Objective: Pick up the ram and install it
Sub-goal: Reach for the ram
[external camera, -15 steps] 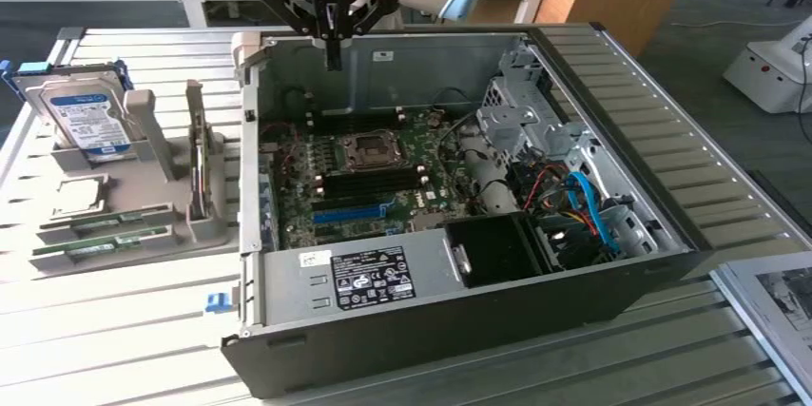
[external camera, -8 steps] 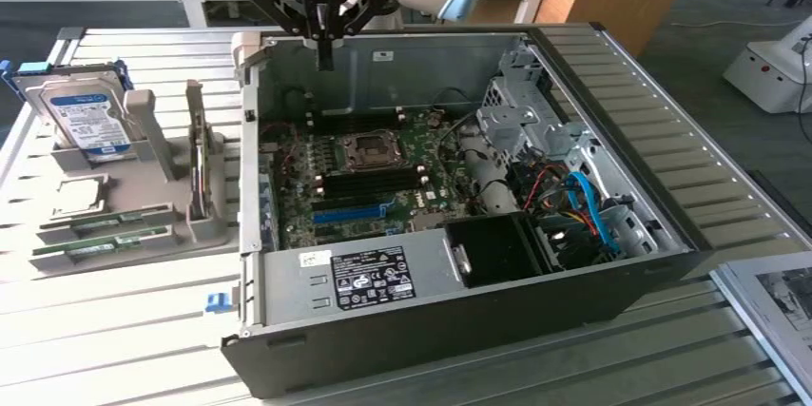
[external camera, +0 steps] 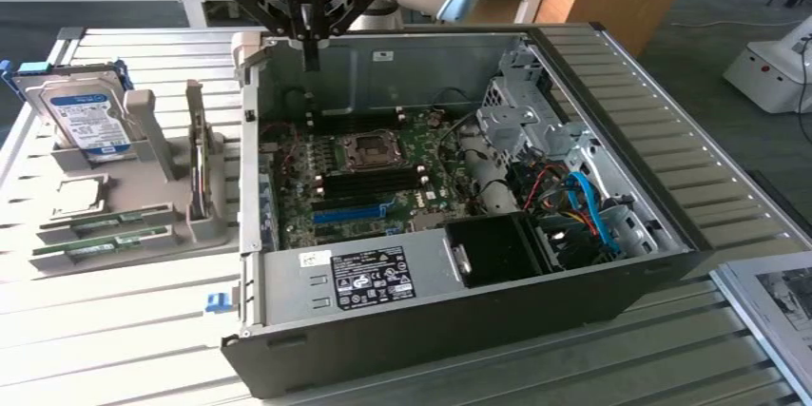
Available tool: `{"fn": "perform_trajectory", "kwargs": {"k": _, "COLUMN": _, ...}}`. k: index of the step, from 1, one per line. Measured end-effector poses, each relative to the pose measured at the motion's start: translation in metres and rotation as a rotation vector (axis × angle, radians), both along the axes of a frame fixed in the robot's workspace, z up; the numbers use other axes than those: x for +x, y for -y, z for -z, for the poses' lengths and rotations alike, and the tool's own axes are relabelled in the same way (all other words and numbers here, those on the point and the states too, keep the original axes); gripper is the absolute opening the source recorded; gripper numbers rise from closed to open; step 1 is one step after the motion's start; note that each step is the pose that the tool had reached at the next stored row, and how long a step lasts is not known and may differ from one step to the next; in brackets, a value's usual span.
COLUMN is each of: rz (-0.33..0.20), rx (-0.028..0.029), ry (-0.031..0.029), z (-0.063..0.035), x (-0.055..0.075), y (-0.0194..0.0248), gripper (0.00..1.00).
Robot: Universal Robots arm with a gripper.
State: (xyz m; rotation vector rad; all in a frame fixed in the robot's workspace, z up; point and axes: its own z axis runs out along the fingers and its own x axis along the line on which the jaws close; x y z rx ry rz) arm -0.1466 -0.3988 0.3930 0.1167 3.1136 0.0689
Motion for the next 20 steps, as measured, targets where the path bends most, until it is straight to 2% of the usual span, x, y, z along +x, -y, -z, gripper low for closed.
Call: {"fn": "perform_trajectory", "kwargs": {"k": 20, "rz": 0.0, "rx": 0.0, "ry": 0.0, "z": 0.0002, "x": -0.038, "y": 0.0, "gripper": 0.1}}
